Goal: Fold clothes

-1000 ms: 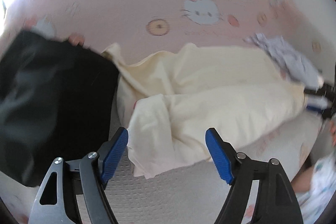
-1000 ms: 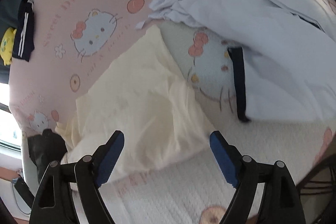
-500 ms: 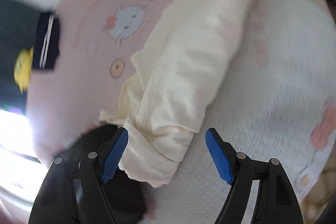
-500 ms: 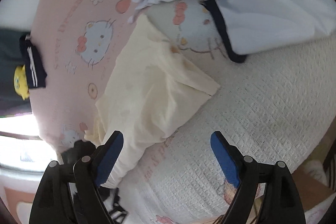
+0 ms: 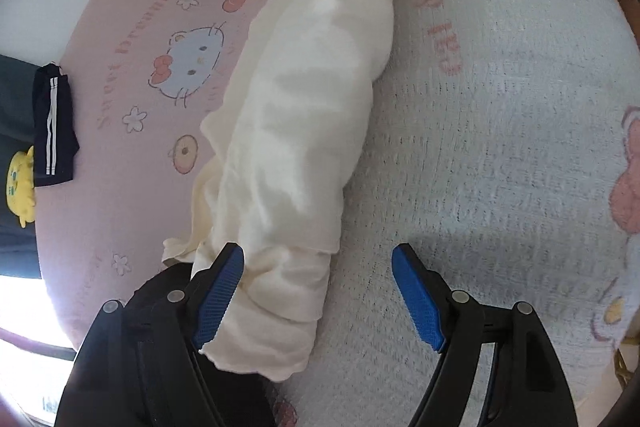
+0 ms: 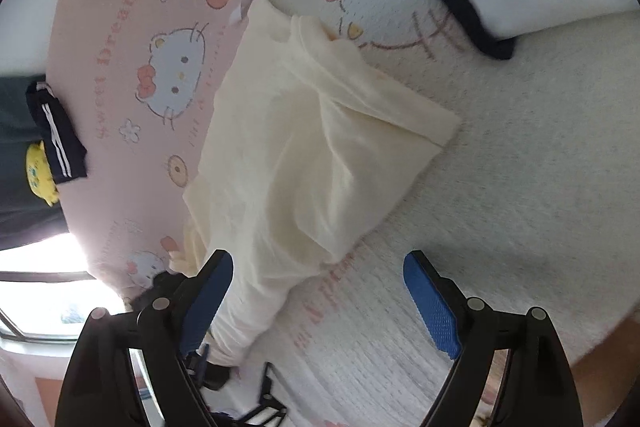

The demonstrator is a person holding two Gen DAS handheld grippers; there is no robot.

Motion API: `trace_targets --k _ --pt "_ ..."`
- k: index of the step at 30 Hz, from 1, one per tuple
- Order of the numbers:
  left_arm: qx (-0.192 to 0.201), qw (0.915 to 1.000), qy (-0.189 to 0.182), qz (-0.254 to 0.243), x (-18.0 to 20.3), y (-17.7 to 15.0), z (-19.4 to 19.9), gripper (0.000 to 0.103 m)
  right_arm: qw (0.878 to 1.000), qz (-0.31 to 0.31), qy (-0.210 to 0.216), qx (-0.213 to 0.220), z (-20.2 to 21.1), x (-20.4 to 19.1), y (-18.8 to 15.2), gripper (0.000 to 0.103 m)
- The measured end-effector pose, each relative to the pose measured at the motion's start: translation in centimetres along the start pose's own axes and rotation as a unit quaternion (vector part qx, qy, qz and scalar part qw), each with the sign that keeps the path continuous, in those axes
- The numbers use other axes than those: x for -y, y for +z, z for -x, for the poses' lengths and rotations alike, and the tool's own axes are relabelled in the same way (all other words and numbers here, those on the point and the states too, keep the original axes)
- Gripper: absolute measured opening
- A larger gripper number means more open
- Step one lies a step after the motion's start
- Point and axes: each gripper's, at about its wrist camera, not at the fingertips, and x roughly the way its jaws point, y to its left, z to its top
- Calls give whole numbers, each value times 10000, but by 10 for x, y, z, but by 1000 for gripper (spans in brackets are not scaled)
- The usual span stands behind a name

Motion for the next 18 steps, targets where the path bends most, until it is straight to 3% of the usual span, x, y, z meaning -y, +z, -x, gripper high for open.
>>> trace_targets --k 2,7,13,16,18 --pt "-2 10000 3 79 -3 3 -2 79 9996 -123 253 104 -3 2 2 97" --pt "-74 9998 166 -6 -8 11 -14 80 9952 -450 854 171 -16 7 12 99" --pt "-142 9996 172 157 -27 22 -36 81 9925 -731 915 350 -26 -1 25 103" --pt "-168 9987 462 123 -30 24 -42 103 9914 -835 906 433 -30 -4 29 103" --pt "-162 9988 445 107 -31 24 -43 103 9899 -941 938 499 -31 -4 30 103"
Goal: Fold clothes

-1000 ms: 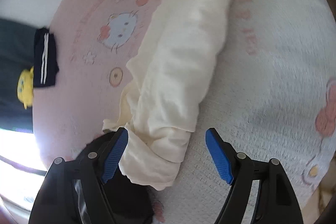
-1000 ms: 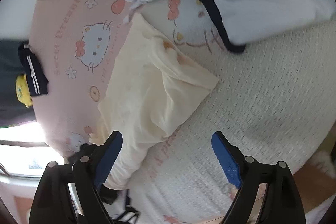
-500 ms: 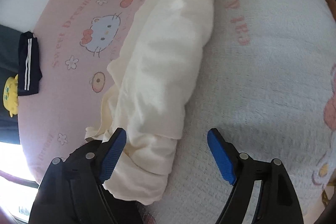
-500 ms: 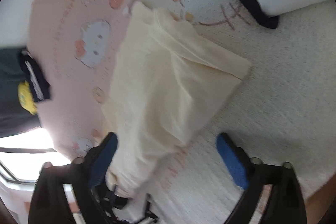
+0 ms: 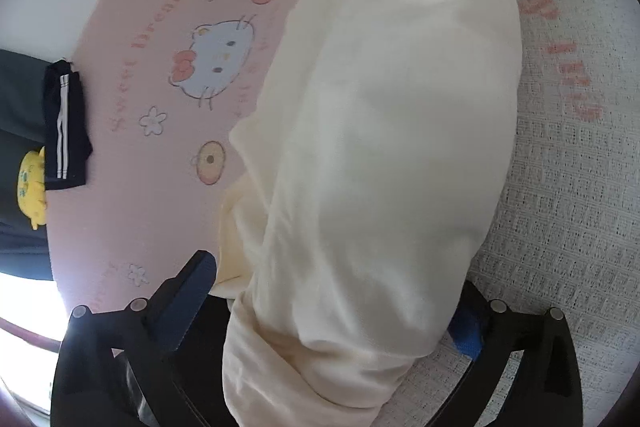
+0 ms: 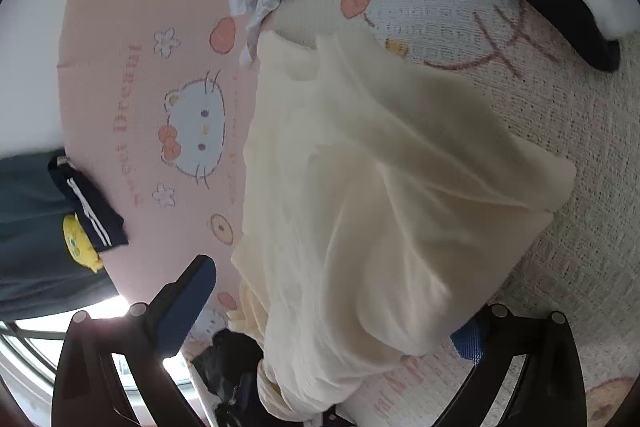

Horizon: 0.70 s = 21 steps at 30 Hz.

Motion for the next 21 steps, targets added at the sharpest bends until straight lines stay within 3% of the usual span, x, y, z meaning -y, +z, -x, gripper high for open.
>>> trace_targets --k 4,6,8,10,11,13,14,17,21 --pt "-18 9998 -86 163 -3 -2 2 102 9994 -317 144 30 1 6 4 103" --pt "-50 9991 -300 300 -6 -3 2 94 9996 -287 77 -9 1 4 6 103" --pt "-80 9964 -712 451 -10 -4 2 70 9998 -170 -49 -49 0 1 7 103" --pt "-138 9946 -825 611 -10 -5 3 66 9998 -52 -175 -90 -1 -2 7 100" --pt "-157 9949 -789 615 -9 -4 3 64 9994 76 -327 -96 -1 -5 7 95" --pt "-230 9937 -809 740 -9 0 3 59 9913 707 -1105 -39 -5 -19 1 70" --pt "-273 9924 -836 858 -11 2 2 56 9836 1020 -1491 -10 -7 -27 -2 41" --pt "-327 9914 -845 949 -13 5 3 52 9607 1813 -2100 95 -13 -46 -10 34" --pt "-418 9913 -783 975 -14 9 6 45 9600 1915 -2037 132 -11 -50 -2 28"
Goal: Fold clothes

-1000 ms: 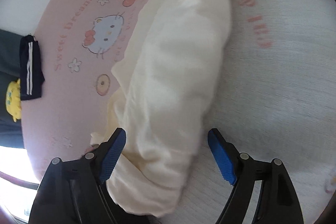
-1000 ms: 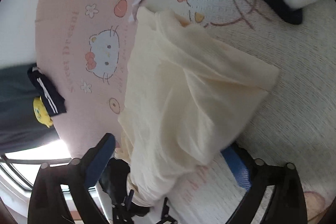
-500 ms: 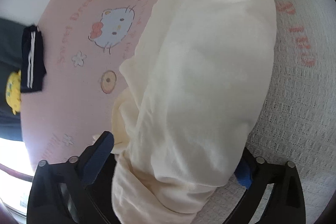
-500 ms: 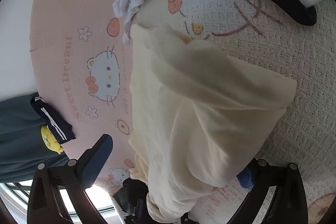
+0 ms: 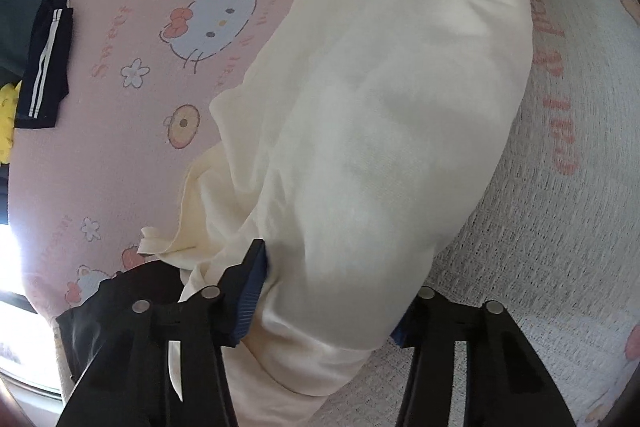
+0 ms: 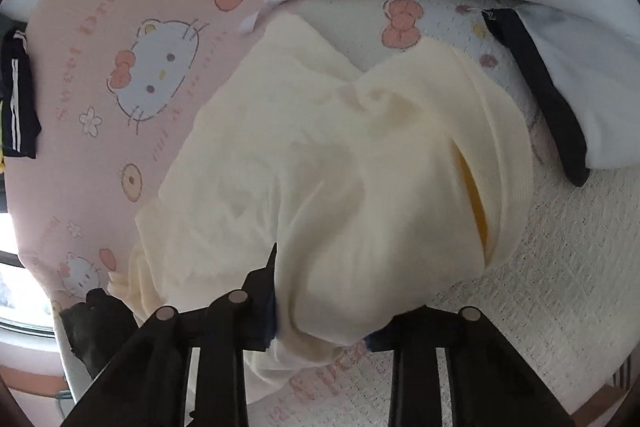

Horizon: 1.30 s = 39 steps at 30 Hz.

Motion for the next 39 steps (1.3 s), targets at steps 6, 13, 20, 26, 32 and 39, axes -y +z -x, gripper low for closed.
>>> trace_targets --k 6,13,20,26,32,39 --pt "133 9996 -234 128 5 16 24 41 9990 82 -137 423 31 9 -3 25" --pt "253 9992 -305 31 32 23 50 40 9978 20 -365 560 65 42 -6 25" --pt "195 9981 -510 287 50 21 74 38 9982 165 -413 413 81 62 -15 25" --pt "219 9989 -373 187 61 10 79 37 9995 147 -235 160 84 74 -20 26" --pt "254 9994 -226 46 63 8 85 41 9983 457 -358 -11 83 73 -28 45" --pt "754 9930 437 -797 85 -11 108 57 9859 1410 -898 -63 93 46 -48 75"
